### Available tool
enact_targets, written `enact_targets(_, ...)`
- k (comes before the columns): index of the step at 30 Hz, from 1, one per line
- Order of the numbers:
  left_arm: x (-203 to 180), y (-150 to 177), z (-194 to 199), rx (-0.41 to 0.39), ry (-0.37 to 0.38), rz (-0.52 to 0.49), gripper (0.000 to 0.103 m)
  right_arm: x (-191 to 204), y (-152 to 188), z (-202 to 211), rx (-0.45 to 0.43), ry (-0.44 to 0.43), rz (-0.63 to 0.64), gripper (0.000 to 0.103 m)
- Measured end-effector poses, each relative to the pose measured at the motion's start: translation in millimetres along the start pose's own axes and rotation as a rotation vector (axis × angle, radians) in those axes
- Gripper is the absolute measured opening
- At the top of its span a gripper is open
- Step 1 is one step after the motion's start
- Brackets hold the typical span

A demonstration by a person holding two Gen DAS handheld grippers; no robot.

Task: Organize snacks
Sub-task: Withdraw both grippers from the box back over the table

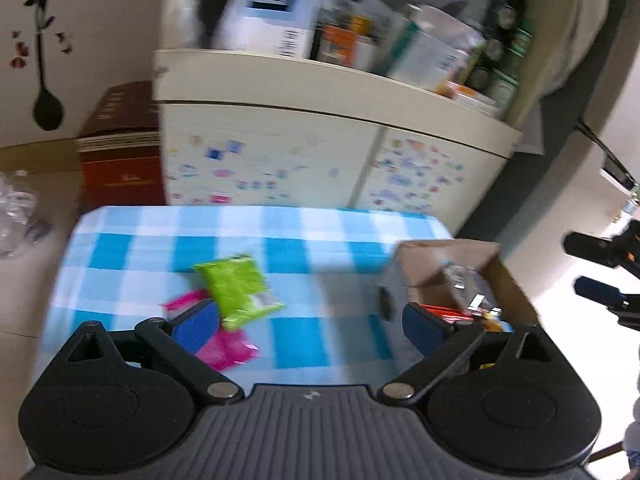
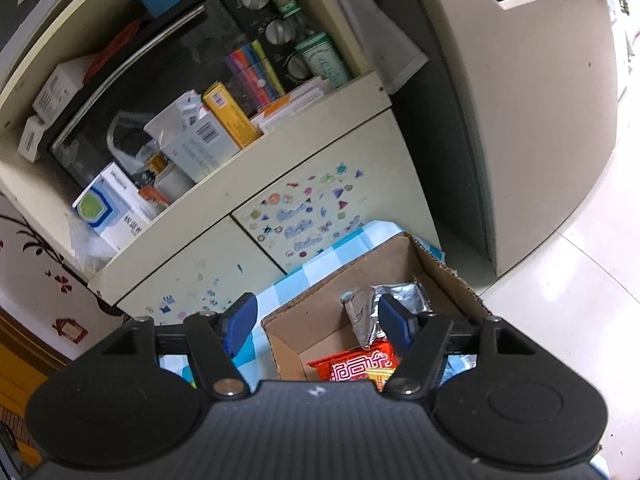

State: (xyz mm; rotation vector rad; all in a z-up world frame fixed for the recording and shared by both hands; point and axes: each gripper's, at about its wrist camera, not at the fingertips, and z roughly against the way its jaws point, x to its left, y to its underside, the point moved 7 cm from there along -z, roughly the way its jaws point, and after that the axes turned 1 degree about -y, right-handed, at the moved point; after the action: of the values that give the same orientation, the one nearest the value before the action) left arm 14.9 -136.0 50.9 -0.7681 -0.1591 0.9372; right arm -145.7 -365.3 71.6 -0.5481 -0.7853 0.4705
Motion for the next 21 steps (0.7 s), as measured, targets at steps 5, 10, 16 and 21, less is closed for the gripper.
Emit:
enact_targets(5,32,-1,-1,-0.001,-0.059,-0.016,0.101,12,6,-7,0.02,-0.003,0.051,0.069)
enact_targets(10,52,8,-11,0.017,-0.078,-0.034,0.101,25,13,-12,0.032,-0.014,0.102,0.072)
enact_targets(16,60,27,-39,0.075,-0.086,-0.059,0.101,36,21,-17,0.046,-0.029,0.137,0.072)
enact_targets(21,57,33,-65,0.108,-0.105,-0.084,0.101,46,29,-22,0.062,-0.047,0.164,0.072)
